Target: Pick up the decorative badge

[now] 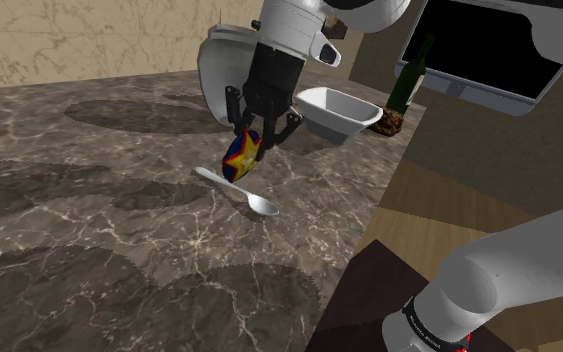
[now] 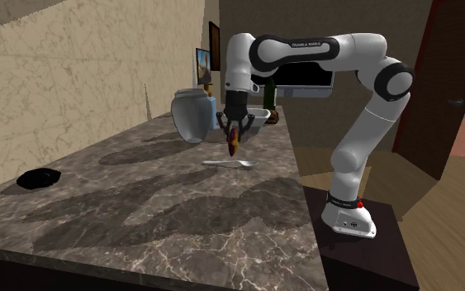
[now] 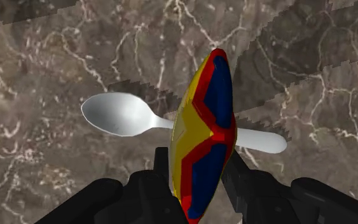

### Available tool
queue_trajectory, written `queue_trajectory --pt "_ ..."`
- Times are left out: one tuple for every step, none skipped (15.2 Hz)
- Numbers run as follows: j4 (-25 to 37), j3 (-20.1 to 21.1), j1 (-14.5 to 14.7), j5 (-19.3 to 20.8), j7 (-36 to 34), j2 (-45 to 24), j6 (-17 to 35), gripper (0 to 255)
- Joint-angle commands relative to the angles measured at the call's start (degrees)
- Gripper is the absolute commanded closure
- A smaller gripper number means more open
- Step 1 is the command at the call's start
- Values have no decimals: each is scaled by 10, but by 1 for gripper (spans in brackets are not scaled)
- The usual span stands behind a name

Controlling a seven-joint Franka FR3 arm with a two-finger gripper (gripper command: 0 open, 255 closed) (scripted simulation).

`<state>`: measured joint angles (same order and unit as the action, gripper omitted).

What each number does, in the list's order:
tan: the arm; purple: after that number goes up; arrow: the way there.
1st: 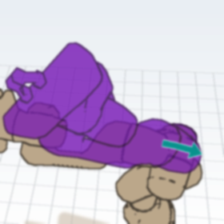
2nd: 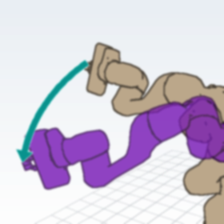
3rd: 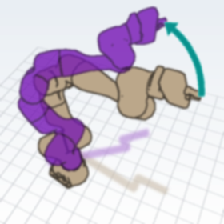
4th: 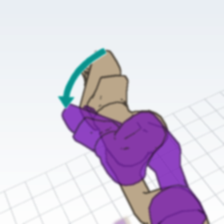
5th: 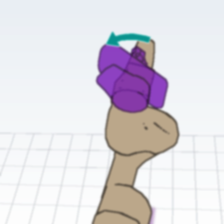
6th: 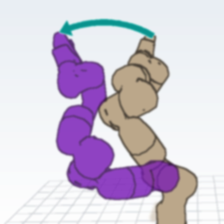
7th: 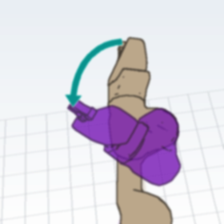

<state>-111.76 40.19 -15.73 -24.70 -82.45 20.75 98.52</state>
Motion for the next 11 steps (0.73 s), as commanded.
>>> queue_trajectory --pt "15 -2 -1 2 -4 -1 -14 255" --pt "24 -3 -2 4 -6 -3 -21 255" --pt "33 -4 -2 5 -8 -4 -28 255" --pt "42 -4 -3 6 -10 -6 -36 255" --pt "51 -5 -4 8 -12 -8 -43 255" --pt "60 -5 -4 10 -15 -10 -50 255" --pt "69 -5 -5 11 -17 -12 -57 255" --pt "79 -6 -6 13 -20 -15 -64 255" --pt "88 -6 -7 15 -22 -17 -71 255" --pt "90 -6 -7 15 -22 -18 -72 255" --pt "90 -6 -7 15 -23 -18 -72 255"
